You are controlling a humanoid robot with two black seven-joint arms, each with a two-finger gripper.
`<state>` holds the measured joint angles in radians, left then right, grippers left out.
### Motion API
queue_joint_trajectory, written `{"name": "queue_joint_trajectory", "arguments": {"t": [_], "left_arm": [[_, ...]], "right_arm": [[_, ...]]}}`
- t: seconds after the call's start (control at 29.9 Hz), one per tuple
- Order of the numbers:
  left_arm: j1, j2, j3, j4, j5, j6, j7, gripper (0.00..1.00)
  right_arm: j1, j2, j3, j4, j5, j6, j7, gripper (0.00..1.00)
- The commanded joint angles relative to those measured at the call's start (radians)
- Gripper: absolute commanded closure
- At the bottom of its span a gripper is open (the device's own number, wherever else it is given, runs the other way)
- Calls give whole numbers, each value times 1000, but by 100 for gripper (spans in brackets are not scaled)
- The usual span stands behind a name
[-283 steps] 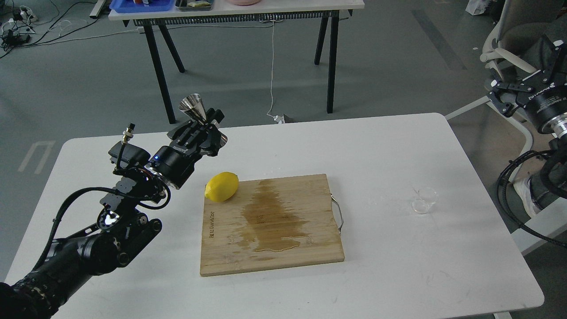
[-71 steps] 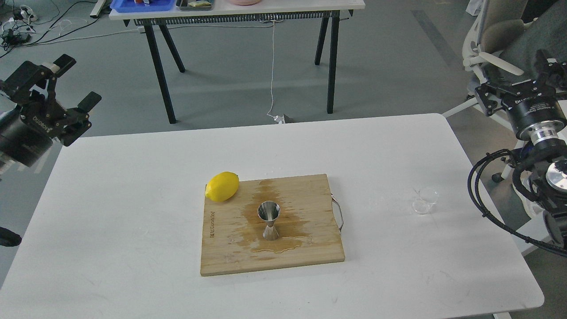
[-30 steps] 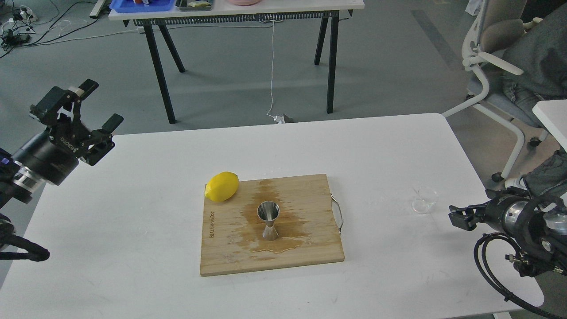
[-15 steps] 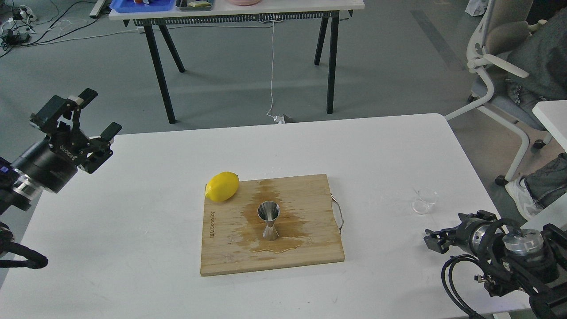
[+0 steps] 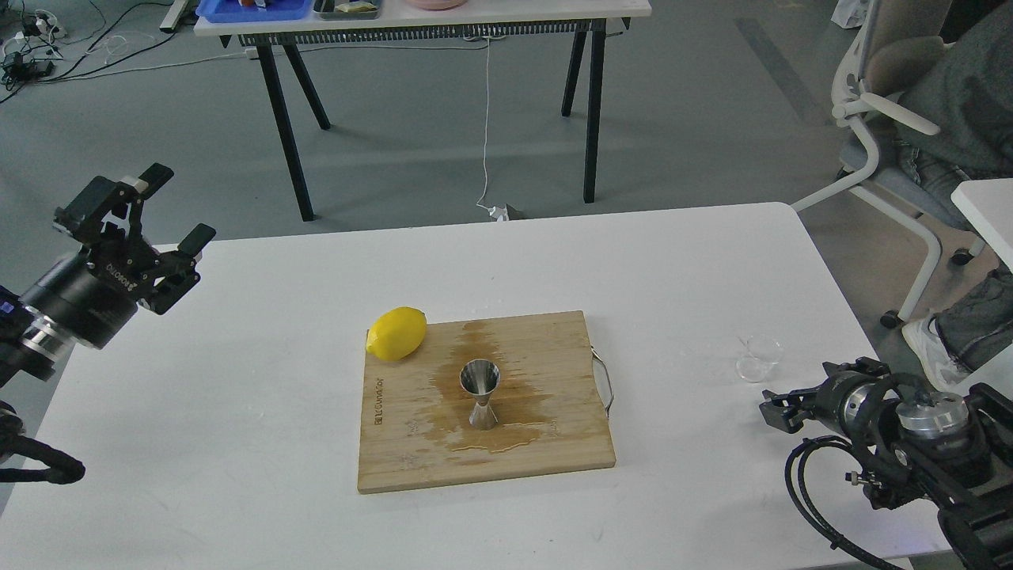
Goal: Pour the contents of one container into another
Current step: 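Move the right hand down to the small clear glass cup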
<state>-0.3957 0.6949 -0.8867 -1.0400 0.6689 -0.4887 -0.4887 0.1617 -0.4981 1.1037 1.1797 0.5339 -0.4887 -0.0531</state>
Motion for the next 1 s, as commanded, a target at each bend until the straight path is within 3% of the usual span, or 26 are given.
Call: {"name": "queue_joint_trajectory", "arguments": {"t": [0.0, 0.7, 0.97], "left_arm": [[0, 0, 0, 0, 0, 0, 0, 1], [0, -12, 0, 24, 0, 0, 0, 1], [1, -14, 0, 28, 0, 0, 0, 1]], "right_arm": [[16, 18, -1, -23, -9, 0, 2, 3], [102, 69, 4, -74, -34, 0, 10, 3], [124, 89, 7, -104, -35, 0, 12, 7]]}}
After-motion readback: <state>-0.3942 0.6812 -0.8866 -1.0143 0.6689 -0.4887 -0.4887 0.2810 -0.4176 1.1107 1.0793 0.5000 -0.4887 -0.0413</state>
